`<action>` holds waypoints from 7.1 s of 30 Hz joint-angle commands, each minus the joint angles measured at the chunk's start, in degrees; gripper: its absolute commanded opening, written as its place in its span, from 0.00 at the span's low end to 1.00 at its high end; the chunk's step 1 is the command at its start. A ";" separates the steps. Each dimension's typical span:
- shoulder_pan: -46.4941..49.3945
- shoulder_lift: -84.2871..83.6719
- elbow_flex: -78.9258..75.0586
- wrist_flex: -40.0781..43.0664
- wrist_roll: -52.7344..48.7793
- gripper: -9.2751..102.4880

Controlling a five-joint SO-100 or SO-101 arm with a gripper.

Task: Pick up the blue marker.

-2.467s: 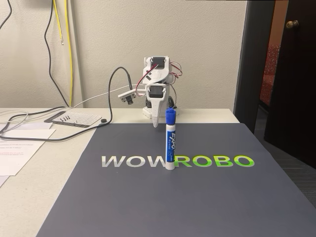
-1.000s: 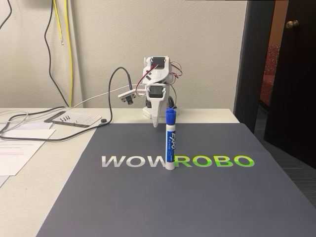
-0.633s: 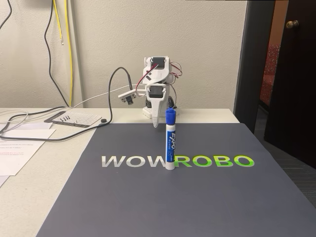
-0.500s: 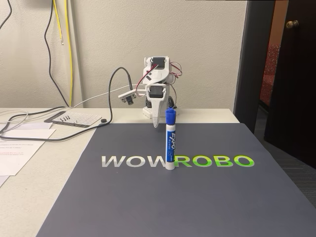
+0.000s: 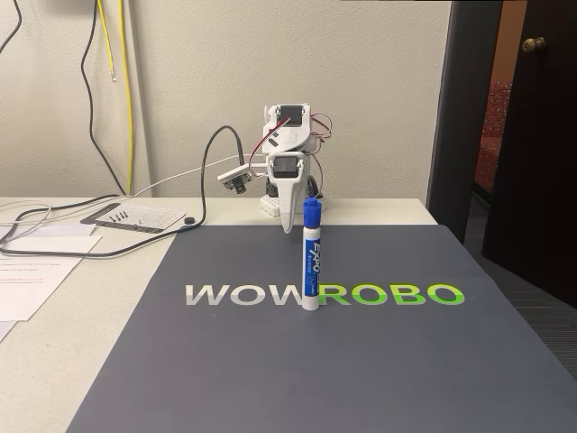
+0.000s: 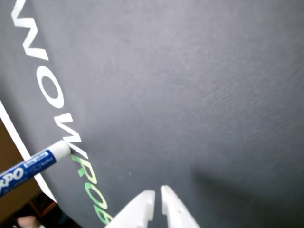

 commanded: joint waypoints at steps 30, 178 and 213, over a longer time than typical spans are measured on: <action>-5.80 -2.64 3.52 -36.21 65.30 0.15; -9.23 -82.71 -34.72 -76.90 74.36 0.26; -4.39 -57.83 -34.54 -22.15 26.72 0.24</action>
